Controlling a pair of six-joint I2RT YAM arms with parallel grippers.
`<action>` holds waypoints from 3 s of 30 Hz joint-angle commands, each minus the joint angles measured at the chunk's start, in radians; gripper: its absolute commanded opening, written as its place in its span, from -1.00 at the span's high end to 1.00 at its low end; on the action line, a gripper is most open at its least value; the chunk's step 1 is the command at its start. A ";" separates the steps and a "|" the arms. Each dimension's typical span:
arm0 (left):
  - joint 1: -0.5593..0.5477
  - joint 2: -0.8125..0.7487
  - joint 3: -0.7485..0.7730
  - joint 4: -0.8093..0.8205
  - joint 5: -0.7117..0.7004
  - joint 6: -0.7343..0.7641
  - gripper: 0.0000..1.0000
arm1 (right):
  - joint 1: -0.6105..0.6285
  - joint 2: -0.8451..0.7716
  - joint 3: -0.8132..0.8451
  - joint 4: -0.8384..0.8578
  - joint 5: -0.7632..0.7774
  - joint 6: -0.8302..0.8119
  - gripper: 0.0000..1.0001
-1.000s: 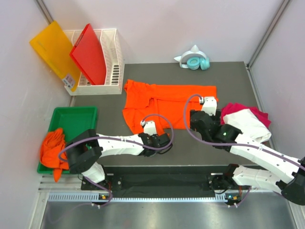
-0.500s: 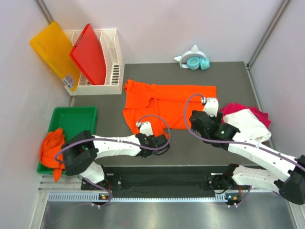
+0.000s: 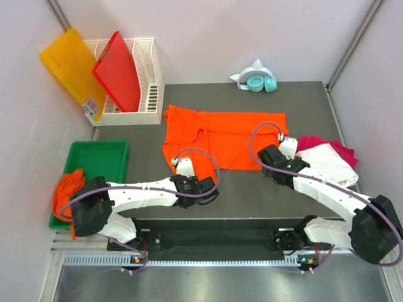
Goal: Fold and stack the t-shirts
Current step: Grap the side of the flattened tshirt closest away from the robot with both arms
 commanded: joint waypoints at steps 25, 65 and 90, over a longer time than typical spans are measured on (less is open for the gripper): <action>-0.003 -0.050 0.010 -0.005 -0.024 0.102 1.00 | -0.286 0.206 0.043 0.173 -0.043 0.014 -0.41; 0.009 -0.012 0.038 0.011 -0.042 0.120 1.00 | -0.363 0.302 0.045 0.215 -0.130 -0.050 1.00; -0.008 -0.138 0.055 -0.129 -0.047 0.006 1.00 | -0.065 0.147 0.031 0.071 -0.095 0.013 1.00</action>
